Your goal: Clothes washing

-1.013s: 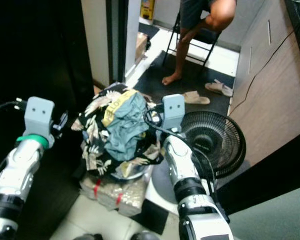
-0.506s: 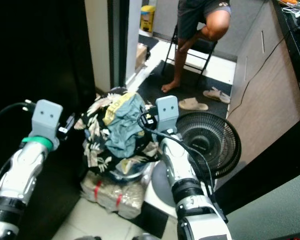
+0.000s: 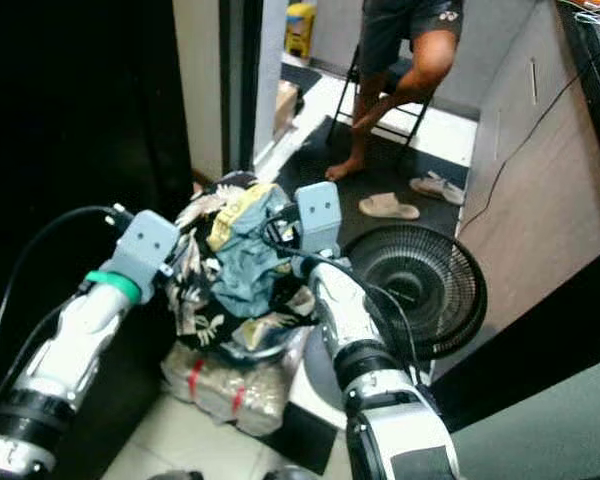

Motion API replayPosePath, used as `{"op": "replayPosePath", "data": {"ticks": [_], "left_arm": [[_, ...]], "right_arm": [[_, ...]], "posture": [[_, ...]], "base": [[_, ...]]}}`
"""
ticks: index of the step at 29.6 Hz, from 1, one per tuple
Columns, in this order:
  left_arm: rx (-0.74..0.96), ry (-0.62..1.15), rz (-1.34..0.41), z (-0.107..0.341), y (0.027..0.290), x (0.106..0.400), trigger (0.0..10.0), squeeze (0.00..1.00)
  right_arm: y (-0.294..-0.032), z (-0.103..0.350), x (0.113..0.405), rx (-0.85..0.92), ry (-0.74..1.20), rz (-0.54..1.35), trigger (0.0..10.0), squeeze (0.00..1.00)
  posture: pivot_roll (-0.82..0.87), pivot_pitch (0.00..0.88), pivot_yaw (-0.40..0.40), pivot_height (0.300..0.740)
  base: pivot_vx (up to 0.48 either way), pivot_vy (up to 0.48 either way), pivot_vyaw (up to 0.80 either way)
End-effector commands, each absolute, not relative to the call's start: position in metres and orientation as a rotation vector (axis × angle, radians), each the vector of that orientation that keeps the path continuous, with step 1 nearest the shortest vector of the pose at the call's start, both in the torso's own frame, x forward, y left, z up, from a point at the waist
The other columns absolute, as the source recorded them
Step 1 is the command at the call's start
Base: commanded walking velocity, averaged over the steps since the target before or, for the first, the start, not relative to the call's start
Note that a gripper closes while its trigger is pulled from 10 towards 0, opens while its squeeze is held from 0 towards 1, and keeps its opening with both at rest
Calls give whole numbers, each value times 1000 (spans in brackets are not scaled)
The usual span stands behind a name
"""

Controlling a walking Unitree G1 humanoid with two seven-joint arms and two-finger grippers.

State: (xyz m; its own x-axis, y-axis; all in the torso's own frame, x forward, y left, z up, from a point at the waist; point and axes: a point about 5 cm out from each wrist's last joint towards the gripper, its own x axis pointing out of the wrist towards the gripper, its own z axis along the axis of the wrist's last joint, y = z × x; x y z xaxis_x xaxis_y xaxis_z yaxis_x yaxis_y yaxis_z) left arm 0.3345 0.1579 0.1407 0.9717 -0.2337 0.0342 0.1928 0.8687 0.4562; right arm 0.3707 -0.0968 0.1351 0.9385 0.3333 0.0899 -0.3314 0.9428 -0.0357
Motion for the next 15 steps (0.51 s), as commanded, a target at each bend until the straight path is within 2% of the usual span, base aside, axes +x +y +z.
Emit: {"op": "replayPosePath", "data": {"ticks": [1,3,4,12,15], "left_arm": [[422,-52,-163,137,174,325,10000,0],[412,-39,-127,137,184,319,10000,0],[407,-32,-107,140,191,312,10000,0],[444,-10,-58,143,212,295,10000,0],[470,9,-15,146,226,280,10000,0]], "right_arm": [[-95,125,368,-20,-52,354,10000,0],[-95,123,368,-23,-42,351,10000,0],[-96,125,368,-15,-45,347,10000,0],[-98,110,364,-16,16,358,10000,0],[-87,103,363,-8,62,390,10000,0]], "posture": [[115,131,-37,740],[112,154,-37,740],[120,205,-28,740],[173,279,-25,740],[221,319,-30,740]], "base": [[0,0,0],[0,0,0],[0,0,0],[0,0,0],[0,0,0]]}}
